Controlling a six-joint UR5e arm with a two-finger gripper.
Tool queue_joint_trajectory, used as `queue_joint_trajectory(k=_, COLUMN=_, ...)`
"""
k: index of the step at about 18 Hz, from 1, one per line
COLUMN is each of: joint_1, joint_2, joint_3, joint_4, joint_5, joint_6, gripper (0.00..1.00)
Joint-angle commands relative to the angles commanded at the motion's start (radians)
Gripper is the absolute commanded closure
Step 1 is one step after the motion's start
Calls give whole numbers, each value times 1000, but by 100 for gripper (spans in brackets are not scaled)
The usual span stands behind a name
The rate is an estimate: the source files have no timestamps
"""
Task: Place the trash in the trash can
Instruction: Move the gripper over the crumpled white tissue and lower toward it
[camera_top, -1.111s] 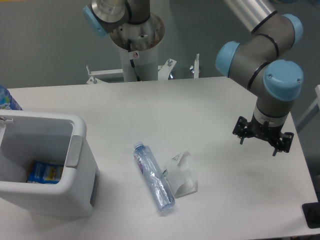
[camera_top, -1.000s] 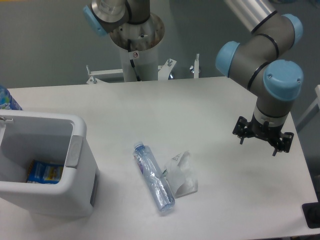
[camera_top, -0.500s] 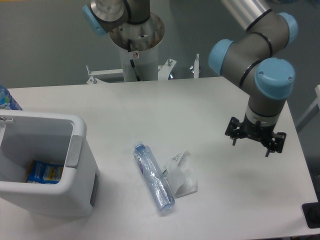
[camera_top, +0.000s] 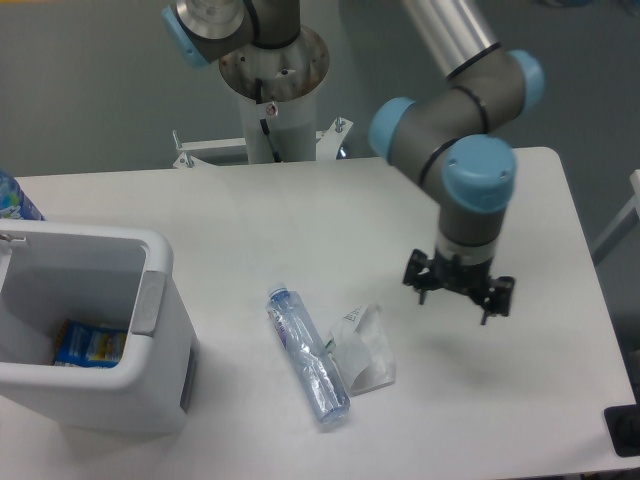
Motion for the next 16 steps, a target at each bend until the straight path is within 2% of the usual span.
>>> queue_joint_trajectory(k=3, joint_1=-17, joint_2=-9, joint_3=-9, joint_4=20, joint_5=3, joint_6=-13, gripper=0)
queue_joint_trajectory(k=6, joint_1=-45, joint_2=-26, joint_3=-15, joint_4=15, joint_5=5, joint_6=-26, gripper=0)
queue_joint_trajectory(k=9, joint_1=-80, joint_2=-35, joint_3=-20, joint_4=17, joint_5=0, joint_6=-111, gripper=0)
queue_joint_trajectory(k=14, joint_1=-115, joint_2=-72, joint_3=-11, joint_4=20, joint_5=5, joint_6=-118, gripper=1)
queue_joint_trajectory(k=16, joint_1=-115, joint_2=-80, joint_3=-9, joint_4=20, joint_5=5, joint_6=-118, gripper=14)
